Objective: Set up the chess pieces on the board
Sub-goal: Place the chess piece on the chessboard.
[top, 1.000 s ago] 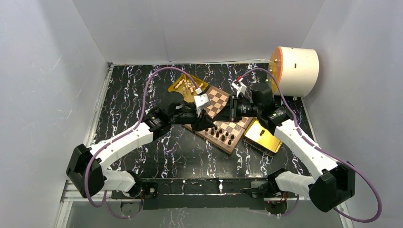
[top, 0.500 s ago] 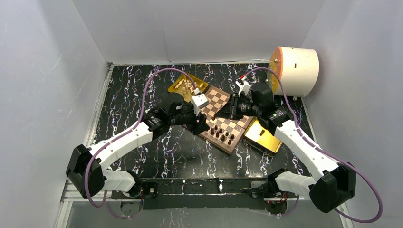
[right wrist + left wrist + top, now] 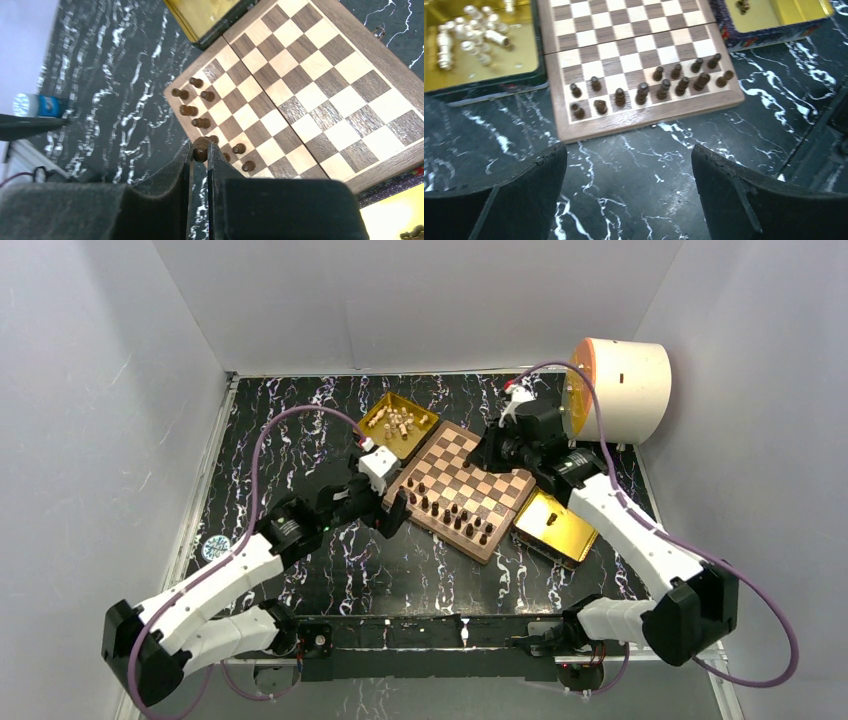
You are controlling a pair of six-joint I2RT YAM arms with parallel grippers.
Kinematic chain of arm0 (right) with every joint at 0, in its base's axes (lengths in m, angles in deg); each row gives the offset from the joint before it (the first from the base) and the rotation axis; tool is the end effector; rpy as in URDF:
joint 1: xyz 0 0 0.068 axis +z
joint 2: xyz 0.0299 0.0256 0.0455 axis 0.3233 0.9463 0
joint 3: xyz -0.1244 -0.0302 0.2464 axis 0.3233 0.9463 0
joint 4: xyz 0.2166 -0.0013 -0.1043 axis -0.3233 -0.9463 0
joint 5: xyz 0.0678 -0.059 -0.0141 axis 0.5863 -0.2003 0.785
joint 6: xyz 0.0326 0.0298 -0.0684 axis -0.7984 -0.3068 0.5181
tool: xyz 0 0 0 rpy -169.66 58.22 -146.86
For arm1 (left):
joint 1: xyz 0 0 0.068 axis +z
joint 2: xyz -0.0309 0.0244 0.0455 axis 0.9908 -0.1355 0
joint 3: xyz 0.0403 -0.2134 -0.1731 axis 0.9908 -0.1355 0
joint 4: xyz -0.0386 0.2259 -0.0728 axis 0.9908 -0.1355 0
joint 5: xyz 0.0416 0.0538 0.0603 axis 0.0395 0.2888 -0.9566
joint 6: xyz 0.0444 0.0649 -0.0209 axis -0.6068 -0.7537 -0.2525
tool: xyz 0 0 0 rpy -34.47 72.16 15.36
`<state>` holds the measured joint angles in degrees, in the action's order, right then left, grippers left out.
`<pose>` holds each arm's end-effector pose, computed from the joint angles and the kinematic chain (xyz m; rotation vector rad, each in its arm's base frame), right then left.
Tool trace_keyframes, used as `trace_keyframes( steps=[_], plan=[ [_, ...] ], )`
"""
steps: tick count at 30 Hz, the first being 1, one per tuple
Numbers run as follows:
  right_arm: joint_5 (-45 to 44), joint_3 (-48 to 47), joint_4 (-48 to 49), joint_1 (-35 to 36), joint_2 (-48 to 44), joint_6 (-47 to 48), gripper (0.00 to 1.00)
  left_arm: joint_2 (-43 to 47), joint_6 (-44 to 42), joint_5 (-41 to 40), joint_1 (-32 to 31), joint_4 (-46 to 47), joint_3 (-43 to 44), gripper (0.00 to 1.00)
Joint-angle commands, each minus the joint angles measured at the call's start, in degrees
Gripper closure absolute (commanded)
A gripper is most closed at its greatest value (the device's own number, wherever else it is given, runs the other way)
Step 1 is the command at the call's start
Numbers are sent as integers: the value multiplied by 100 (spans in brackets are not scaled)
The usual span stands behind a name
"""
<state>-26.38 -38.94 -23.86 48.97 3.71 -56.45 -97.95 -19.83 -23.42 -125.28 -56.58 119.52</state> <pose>0.2420 0.1501 0.3344 -0.1412 2.1145 0.7304 0.1729 -0.1725 0.3094 0.7953 1.7588 -0.6065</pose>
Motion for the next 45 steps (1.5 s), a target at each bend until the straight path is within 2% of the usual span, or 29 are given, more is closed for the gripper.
trace_keyframes(
  steps=[1,9,15,27,45],
  plan=[
    [-836,-268,214,379,407,662,87,594,-147,-1066,27,-274,-212,9],
    [-1545,-561,721,1095,1568,1122,87,1294,-442,-2201,29,-277,-464,8],
    [-1601,-603,1221,1309,2198,1297,87,1672,-384,-2924,33,-256,-561,8],
    [-1748,-630,1430,1524,2864,1338,87,1913,-423,-3000,28,-239,-616,8],
    [-1967,-575,1359,1594,3054,1321,87,1943,-397,-2964,27,-211,-636,8]
  ],
)
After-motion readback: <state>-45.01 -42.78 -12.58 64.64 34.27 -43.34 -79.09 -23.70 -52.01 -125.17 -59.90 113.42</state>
